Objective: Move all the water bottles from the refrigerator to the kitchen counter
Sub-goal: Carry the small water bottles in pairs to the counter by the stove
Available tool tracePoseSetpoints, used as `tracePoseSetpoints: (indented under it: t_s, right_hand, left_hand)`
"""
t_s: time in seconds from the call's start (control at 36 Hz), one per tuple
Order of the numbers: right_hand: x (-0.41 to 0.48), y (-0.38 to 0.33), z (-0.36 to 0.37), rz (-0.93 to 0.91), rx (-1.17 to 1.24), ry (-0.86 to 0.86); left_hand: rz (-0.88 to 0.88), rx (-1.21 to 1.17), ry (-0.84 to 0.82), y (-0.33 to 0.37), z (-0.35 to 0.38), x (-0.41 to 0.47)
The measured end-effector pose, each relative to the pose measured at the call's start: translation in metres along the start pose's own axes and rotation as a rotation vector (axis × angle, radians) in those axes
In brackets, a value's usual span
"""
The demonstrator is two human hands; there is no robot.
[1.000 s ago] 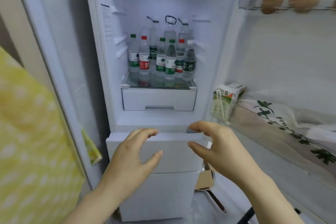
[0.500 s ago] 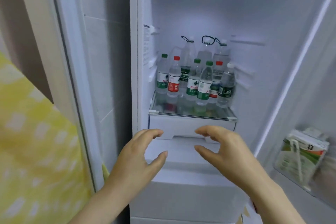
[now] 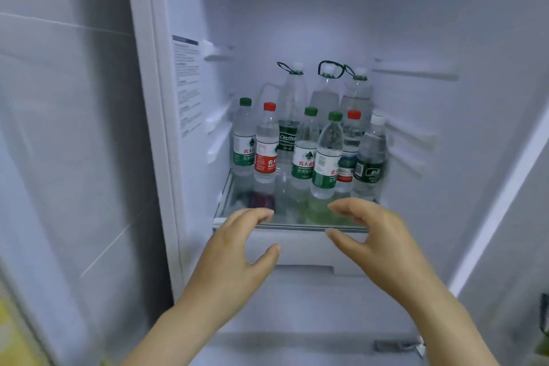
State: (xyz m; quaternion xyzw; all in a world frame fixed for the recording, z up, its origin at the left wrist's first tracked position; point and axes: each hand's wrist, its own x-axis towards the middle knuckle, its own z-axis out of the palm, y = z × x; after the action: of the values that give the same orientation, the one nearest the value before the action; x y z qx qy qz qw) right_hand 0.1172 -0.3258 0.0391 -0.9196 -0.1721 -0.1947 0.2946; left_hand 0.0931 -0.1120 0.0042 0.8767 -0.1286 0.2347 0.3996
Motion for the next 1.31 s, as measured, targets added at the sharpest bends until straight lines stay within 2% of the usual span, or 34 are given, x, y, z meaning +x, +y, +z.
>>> tracePoseSetpoints:
  t_s: [0.25, 0.56, 1.06, 1.31]
  right_hand:
    - [0.063, 0.055, 0.001, 0.009, 0.046, 0.088]
    - [0.094, 0.099, 0.005, 0.133, 0.203, 0.150]
    - [0.142, 0.118, 0.005, 0.239, 0.074, 0.220]
    - [0.163, 0.126, -0.001, 0.276, 0.032, 0.329]
  left_hand:
    - [0.001, 0.023, 0.039, -0.004, 0.048, 0.068]
    - [-0.044, -0.020, 0.022, -0.019, 0.092, 0.121]
    - [0.007, 0.022, -0.058, -0.037, 0.134, 0.214]
    - [0.037, 0.007, -0.010, -0.038, 0.154, 0.244]
